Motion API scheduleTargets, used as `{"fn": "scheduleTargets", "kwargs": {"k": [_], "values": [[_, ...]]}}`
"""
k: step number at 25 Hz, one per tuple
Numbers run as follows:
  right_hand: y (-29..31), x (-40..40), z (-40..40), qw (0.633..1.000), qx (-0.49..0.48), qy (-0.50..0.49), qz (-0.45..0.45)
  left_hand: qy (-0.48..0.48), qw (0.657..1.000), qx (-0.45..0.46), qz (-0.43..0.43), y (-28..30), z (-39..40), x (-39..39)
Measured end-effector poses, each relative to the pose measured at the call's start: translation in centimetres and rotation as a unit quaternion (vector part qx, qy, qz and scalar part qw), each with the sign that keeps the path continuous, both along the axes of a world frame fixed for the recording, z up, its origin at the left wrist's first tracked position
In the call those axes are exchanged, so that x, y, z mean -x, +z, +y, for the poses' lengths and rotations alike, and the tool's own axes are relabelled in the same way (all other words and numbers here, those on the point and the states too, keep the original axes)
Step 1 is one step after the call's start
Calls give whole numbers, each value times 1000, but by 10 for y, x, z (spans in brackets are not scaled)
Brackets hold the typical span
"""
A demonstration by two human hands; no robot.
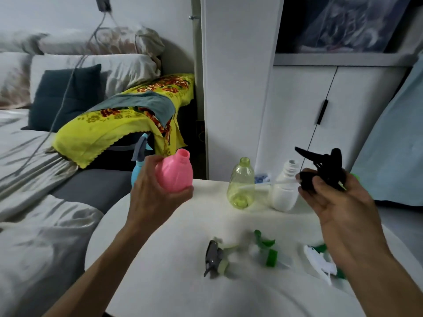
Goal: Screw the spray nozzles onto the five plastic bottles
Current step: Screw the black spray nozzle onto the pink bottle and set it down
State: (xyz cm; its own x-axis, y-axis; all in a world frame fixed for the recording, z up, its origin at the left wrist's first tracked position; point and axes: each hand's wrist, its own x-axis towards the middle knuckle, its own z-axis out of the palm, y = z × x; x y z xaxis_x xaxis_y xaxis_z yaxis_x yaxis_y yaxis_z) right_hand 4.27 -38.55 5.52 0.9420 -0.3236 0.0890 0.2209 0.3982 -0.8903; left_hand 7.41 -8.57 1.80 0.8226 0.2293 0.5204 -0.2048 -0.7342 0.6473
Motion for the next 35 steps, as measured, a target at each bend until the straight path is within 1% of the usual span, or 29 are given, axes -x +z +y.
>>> {"fn": "scheduleTargets", "kwargs": {"k": [3,4,8,14,19,25,32,34,35], "values": [[4,2,2,999,38,-10,-27,9,991,-130,-22,1,5,27],[6,2,2,998,46,-6,-36,1,987,-159,-27,-3,5,35],[8,1,9,996,54,39,-52,-17,979,-200,-27,-17,7,49],[-3,1,38,990,83,96,-65,-41,978,-203,-38,-18,1,47],[-16,6,60,985,77,140,-71,-51,978,-198,-46,-15,-6,48],[-26,9,75,980,122,142,-67,-68,974,-209,-53,-11,-18,50],[-28,11,74,975,143,146,-87,-70,972,-216,-67,-11,-26,52],[-31,11,73,971,172,143,-83,-72,970,-220,-70,-11,-25,52],[-32,11,71,966,209,131,-82,-71,969,-224,-73,-11,-23,52]]}}
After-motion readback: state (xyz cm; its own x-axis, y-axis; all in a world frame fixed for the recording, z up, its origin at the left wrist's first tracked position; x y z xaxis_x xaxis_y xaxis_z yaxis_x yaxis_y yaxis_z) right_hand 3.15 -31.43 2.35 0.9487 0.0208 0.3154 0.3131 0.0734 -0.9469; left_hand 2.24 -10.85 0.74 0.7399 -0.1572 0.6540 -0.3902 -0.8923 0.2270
